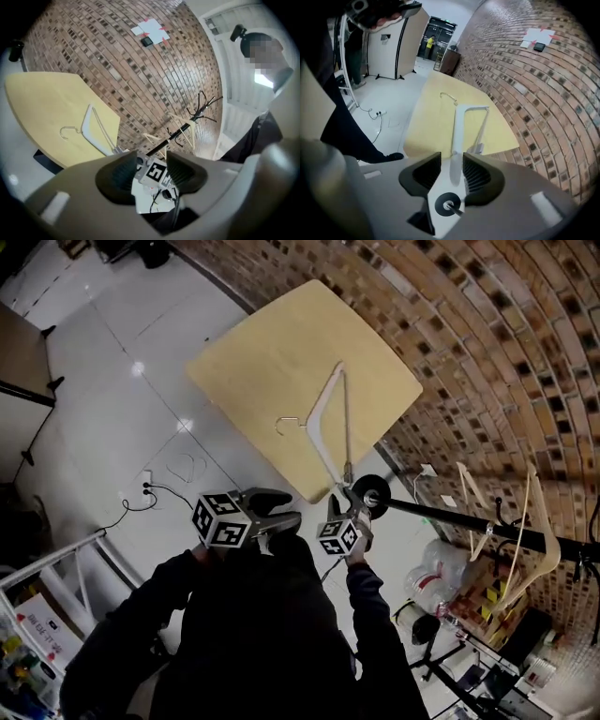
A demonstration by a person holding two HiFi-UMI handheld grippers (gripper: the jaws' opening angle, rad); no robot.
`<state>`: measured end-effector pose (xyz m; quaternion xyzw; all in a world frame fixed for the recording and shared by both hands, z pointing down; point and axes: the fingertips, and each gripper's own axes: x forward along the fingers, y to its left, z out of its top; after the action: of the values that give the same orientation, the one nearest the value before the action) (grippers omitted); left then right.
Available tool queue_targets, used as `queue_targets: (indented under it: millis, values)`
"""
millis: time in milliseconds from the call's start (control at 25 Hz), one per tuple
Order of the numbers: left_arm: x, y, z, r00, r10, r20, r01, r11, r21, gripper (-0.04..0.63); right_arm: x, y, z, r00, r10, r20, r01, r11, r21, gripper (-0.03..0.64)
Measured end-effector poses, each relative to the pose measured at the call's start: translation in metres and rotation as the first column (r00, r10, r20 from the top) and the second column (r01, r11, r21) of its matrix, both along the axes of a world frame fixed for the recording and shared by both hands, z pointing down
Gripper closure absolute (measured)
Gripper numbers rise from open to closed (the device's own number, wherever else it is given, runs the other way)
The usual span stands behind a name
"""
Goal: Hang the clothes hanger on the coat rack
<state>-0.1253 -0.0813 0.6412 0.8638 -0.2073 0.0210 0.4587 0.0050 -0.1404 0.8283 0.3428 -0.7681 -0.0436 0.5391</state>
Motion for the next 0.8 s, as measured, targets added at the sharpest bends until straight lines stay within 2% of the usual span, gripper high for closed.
queue_targets:
  millis: [160, 360, 640, 720, 800]
  values:
    - [0.008, -0.006, 0.002, 0.997, 0.083, 0.002, -0.083, 0.996, -0.014, 0.396, 0.002, -0.007, 0.015, 0.999, 0.032, -0.039, -0.032, 0.999, 0.004, 0.463]
    - [0.016, -0.012, 0.002, 0.991, 0.129, 0.015, -0.129, 0.992, -0.012, 0.396, 0.004, -0.020, 0.035, 0.996, 0.035, -0.078, -0.037, 0.999, -0.025, 0.460]
    - [0.003, -0.022, 0.004, 0.993, 0.110, 0.029, -0.110, 0.994, -0.013, 0.397, 0.003, -0.042, 0.041, 0.985, 0.055, -0.161, -0.069, 0.994, -0.081, 0.497]
    - [0.002, -0.026, 0.005, 0.994, 0.107, 0.029, -0.107, 0.994, -0.011, 0.396, 0.005, -0.048, 0.033, 0.987, 0.075, -0.140, -0.089, 0.992, -0.093, 0.506]
    - [0.002, -0.029, 0.007, 0.994, 0.107, 0.033, -0.107, 0.994, -0.009, 0.396, -0.002, -0.050, 0.015, 0.993, 0.089, -0.076, -0.096, 0.991, -0.096, 0.511]
